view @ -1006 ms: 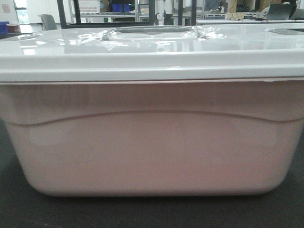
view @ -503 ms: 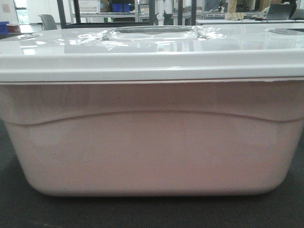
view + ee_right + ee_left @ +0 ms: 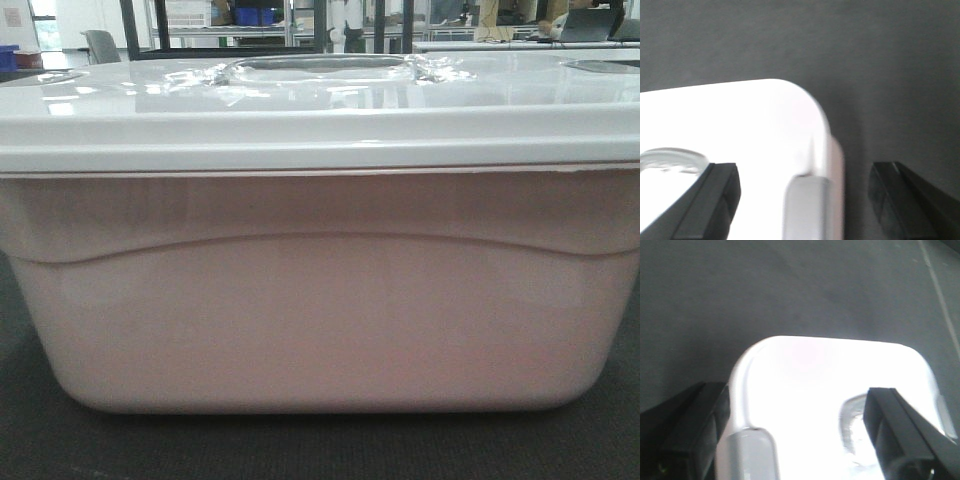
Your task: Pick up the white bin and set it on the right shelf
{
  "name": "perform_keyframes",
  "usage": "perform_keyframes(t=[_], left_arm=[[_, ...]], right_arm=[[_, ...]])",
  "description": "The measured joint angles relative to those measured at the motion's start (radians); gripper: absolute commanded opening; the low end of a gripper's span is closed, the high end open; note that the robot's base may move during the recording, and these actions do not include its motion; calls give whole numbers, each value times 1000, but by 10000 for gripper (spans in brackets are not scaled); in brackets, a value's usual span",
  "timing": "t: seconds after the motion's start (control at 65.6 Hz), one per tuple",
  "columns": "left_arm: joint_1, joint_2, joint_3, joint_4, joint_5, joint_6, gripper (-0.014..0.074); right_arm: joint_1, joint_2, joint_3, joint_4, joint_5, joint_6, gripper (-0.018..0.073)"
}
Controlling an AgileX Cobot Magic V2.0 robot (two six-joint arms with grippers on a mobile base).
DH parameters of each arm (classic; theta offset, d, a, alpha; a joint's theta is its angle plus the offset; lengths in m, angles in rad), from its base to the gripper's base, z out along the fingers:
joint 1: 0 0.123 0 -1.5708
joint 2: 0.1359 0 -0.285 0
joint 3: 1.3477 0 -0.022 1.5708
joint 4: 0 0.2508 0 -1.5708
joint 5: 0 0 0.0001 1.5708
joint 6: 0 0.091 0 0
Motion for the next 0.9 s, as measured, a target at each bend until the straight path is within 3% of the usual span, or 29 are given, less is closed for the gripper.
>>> perform_keyframes(t=[0.152,0.32,0.579,0.899], left_arm=[[0,74,-41,-149,55,125,418],[54,142,-60,-183,132,178,418],[260,201,-61,-296,311,291,418],[283,208,1,-303,339,345,418]], right_arm=[[0,92,-37,210,41,-149,622],[-50,150,-54,340,89,-265,622],[-251,191,-54,436,266,-407,622],[-274,191,22,450,282,-463,622]])
